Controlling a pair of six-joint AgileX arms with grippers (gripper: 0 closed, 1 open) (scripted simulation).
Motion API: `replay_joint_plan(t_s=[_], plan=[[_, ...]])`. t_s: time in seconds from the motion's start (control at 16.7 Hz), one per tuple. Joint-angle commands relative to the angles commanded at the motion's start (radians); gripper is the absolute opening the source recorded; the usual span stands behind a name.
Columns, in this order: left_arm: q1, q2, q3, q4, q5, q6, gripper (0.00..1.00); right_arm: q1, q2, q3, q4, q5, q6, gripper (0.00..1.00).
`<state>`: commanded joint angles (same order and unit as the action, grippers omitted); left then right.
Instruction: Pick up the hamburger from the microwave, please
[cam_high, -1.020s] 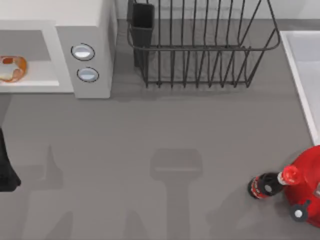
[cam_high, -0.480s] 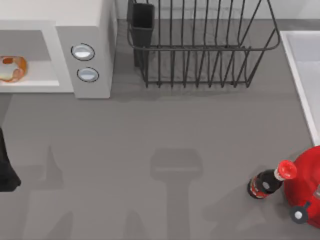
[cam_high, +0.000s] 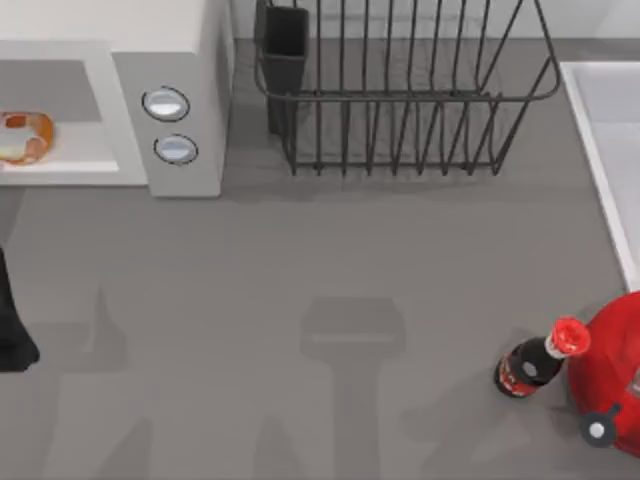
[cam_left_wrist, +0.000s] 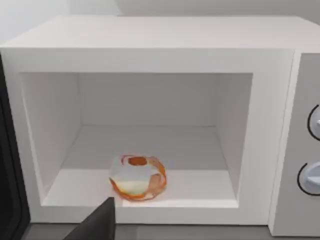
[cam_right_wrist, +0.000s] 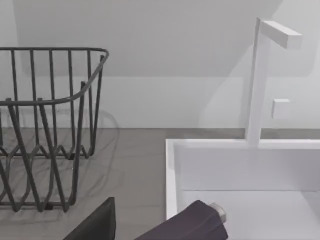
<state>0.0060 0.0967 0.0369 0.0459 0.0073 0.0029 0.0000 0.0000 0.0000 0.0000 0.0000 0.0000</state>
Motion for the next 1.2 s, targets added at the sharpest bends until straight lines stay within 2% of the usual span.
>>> replay_joint_plan(t_s=[0.42, 1.2], plan=[[0.031, 0.494, 0.189, 0.234, 0.037, 0.015, 1.00, 0.000, 0.000, 0.000, 0.000, 0.000, 0.000, 1.00], [0.112, 1.800, 0.686, 0.854, 0.136, 0.054, 1.00, 0.000, 0.000, 0.000, 0.000, 0.000, 0.000, 1.00]])
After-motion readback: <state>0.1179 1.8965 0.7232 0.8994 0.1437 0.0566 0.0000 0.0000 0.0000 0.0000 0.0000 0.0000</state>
